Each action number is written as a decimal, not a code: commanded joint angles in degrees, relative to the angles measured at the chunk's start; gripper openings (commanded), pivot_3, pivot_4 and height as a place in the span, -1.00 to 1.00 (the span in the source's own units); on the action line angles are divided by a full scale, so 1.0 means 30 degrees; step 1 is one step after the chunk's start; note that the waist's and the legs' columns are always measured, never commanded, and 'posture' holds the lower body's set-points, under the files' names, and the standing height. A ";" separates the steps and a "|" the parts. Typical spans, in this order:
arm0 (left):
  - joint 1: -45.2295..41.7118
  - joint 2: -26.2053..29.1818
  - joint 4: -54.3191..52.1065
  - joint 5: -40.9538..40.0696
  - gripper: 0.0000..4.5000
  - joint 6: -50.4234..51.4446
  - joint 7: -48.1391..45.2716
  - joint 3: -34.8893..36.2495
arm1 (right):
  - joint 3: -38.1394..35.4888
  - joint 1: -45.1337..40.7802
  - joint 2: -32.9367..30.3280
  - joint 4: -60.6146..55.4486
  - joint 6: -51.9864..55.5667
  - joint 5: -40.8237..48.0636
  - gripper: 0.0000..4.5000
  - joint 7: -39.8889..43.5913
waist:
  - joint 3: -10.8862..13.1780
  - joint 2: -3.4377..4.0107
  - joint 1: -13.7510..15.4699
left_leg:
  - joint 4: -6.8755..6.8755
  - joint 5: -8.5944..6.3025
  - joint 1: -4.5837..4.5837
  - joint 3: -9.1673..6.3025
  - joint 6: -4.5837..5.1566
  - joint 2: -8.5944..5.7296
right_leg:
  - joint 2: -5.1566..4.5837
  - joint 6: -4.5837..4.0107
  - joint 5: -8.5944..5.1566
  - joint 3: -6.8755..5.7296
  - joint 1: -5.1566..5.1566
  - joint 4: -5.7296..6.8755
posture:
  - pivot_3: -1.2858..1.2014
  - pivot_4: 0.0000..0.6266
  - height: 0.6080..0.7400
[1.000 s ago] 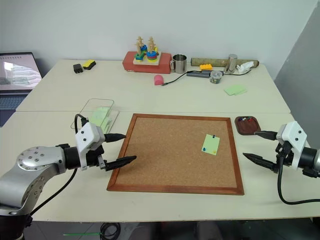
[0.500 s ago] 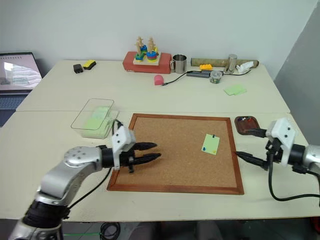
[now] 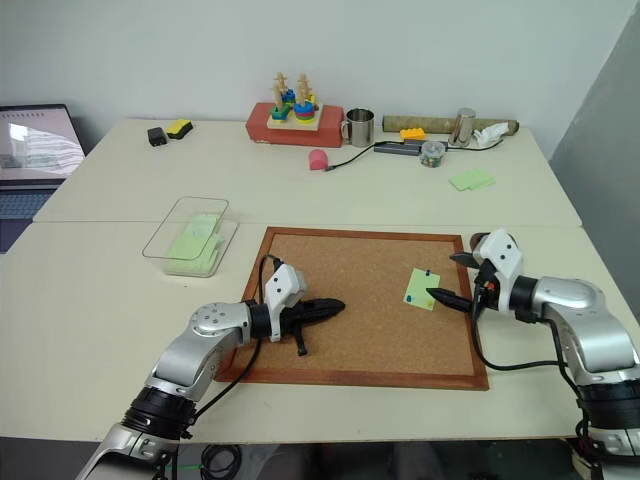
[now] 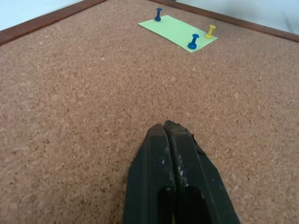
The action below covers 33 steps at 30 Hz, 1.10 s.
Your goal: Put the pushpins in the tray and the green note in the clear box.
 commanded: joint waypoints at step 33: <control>0.0250 -0.0284 0.0308 0.1526 -1.00 -0.0412 0.0375 -0.0557 | 0.0318 -0.2061 0.1971 0.5519 -0.4372 -0.2010 -0.98 0.0504 | -0.0009 0.0014 0.0059 | 0.0007 0.0002 0.0008 -0.0010 0.0000 -0.0009 | -0.0014 0.0009 0.0009 -0.0009 0.0010 0.0015 | 0.03 -0.52 1.00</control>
